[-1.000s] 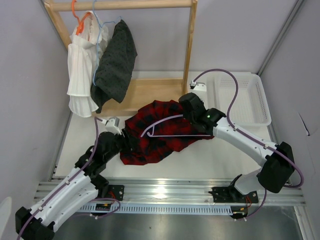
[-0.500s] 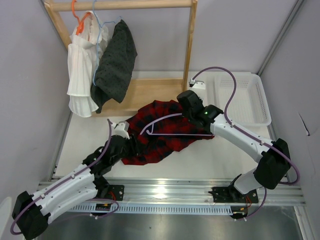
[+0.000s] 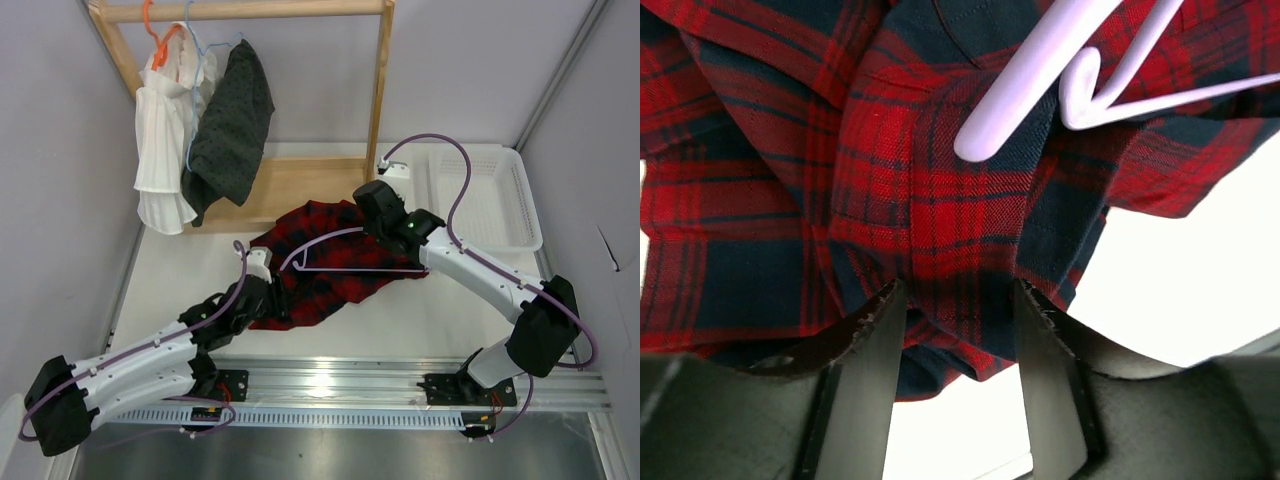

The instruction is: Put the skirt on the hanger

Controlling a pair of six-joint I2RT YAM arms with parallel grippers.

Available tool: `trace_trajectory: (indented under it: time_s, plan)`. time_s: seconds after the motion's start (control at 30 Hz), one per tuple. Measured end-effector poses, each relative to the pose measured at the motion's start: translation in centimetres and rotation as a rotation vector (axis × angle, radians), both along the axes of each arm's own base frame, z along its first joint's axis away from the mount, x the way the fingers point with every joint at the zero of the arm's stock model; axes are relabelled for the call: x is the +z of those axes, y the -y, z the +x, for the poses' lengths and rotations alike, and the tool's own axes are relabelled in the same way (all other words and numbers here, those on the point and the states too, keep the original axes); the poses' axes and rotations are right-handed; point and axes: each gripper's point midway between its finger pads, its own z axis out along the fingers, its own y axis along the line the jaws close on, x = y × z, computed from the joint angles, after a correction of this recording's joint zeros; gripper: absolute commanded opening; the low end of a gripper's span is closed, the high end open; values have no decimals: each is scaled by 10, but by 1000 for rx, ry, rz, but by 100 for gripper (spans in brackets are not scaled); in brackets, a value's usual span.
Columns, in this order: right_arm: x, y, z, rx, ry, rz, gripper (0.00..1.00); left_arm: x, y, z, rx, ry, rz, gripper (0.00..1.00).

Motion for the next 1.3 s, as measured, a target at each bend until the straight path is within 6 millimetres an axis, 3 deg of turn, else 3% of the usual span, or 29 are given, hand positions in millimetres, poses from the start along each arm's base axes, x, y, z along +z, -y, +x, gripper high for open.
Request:
trace_trajectory:
  time_s: [0.13,0.37,0.47,0.8,1.03,1.3]
  plan:
    - [0,-1,0,2,-1,2,0,0,-4,6,34,12,24,40]
    - [0,-1,0,6,-3,4,0,0,-7,15,87,15,60,6]
    - [0,-2,0,7,-3,5,0,-2,-8,18,106,12,75,0]
    - [-1,-2,-1,8,-4,7,0,2,-16,21,175,22,49,0]
    - [-13,0,-5,8,-19,0,0,-4,-18,14,156,32,6,25]
    - [-17,-4,-11,13,-25,7,0,20,-10,14,84,112,-51,29]
